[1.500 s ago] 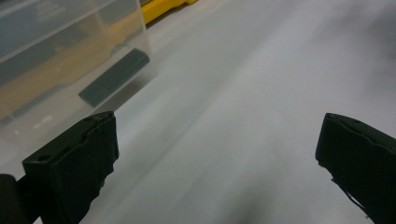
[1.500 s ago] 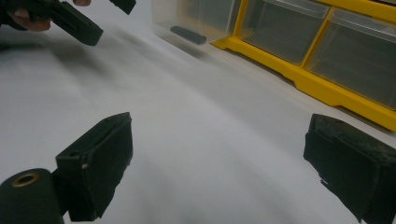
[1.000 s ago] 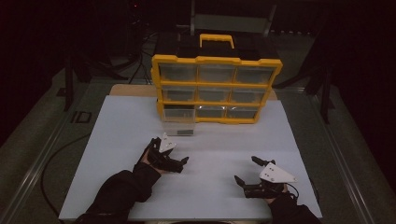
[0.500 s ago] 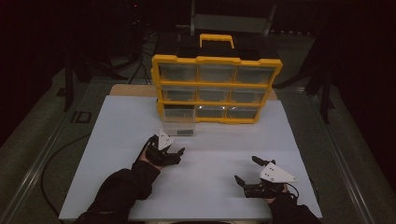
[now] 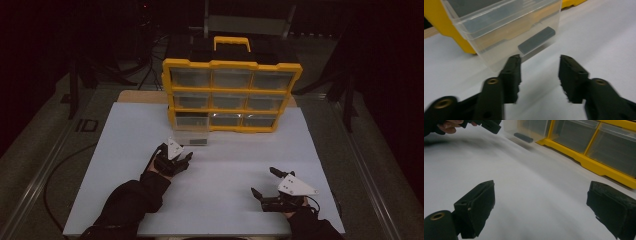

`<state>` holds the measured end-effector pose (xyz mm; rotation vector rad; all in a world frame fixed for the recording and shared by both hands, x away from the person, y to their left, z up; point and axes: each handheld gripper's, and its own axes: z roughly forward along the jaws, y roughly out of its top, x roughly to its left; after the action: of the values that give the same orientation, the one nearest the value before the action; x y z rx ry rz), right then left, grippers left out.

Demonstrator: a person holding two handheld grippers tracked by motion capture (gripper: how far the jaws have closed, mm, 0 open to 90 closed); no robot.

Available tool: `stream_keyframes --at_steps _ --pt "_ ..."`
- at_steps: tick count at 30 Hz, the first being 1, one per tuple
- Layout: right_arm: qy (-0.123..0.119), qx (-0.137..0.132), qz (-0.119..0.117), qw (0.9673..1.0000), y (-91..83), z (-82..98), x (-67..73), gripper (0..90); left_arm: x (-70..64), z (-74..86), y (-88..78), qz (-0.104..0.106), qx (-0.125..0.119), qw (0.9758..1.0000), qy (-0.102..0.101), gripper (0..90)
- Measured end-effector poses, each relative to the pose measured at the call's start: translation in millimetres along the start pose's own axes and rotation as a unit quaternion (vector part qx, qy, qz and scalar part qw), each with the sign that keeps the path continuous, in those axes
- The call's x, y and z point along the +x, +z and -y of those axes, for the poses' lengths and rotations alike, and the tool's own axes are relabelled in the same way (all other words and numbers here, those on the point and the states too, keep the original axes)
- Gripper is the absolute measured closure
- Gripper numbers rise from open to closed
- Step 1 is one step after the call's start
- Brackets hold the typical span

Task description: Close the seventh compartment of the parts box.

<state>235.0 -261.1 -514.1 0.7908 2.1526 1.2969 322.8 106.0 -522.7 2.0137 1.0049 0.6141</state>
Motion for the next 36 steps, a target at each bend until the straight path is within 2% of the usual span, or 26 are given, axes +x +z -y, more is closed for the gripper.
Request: stream_keyframes --at_steps 10,12,16,18,36 --pt "0.002 0.001 0.001 1.0 -0.2 0.0 0.0 8.1 3.3 0.1 1.0 -0.005 0.0 1.0 0.0 76.8" --pt "0.001 0.001 0.001 1.0 -0.1 0.1 0.1 8.2 2.6 -0.3 1.2 -0.015 0.0 0.9999 0.004 78.1" --pt "0.001 0.001 0.002 1.0 -0.1 0.1 -0.1 8.2 5.6 -2.9 2.8 -0.014 -0.002 0.9999 -0.003 86.0" --pt "0.0 0.002 0.001 1.0 -0.1 0.3 -0.2 8.2 6.3 -3.6 4.2 -0.009 0.001 1.0 0.002 89.6" --pt "-0.001 0.003 0.004 1.0 -0.1 0.4 -0.4 8.1 10.6 -9.1 16.0 0.01 0.007 0.9999 0.011 90.0"
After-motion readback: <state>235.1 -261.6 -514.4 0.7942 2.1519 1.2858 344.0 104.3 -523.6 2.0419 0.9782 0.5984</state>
